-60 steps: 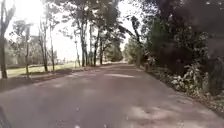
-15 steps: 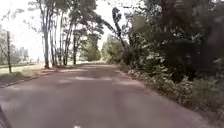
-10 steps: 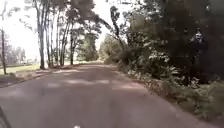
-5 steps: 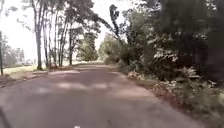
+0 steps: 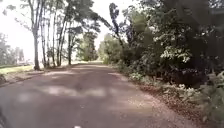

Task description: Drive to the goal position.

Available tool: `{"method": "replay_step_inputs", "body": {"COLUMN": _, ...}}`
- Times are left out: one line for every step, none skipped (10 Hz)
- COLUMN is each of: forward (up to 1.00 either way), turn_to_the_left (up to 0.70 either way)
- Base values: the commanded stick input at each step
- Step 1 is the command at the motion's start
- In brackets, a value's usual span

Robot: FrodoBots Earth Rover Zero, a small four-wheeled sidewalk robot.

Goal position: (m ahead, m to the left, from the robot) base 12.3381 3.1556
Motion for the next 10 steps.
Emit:
{"method": "replay_step_inputs", "body": {"forward": 1.0, "turn_to_the_left": -0.06}}
{"method": "replay_step_inputs", "body": {"forward": 1.0, "turn_to_the_left": -0.06}}
{"method": "replay_step_inputs", "body": {"forward": 1.0, "turn_to_the_left": -0.06}}
{"method": "replay_step_inputs", "body": {"forward": 1.0, "turn_to_the_left": -0.05}}
{"method": "replay_step_inputs", "body": {"forward": 1.0, "turn_to_the_left": -0.04}}
{"method": "replay_step_inputs", "body": {"forward": 1.0, "turn_to_the_left": -0.04}}
{"method": "replay_step_inputs", "body": {"forward": 1.0, "turn_to_the_left": -0.04}}
{"method": "replay_step_inputs", "body": {"forward": 1.0, "turn_to_the_left": -0.04}}
{"method": "replay_step_inputs", "body": {"forward": 1.0, "turn_to_the_left": -0.04}}
{"method": "replay_step_inputs", "body": {"forward": 1.0, "turn_to_the_left": -0.04}}
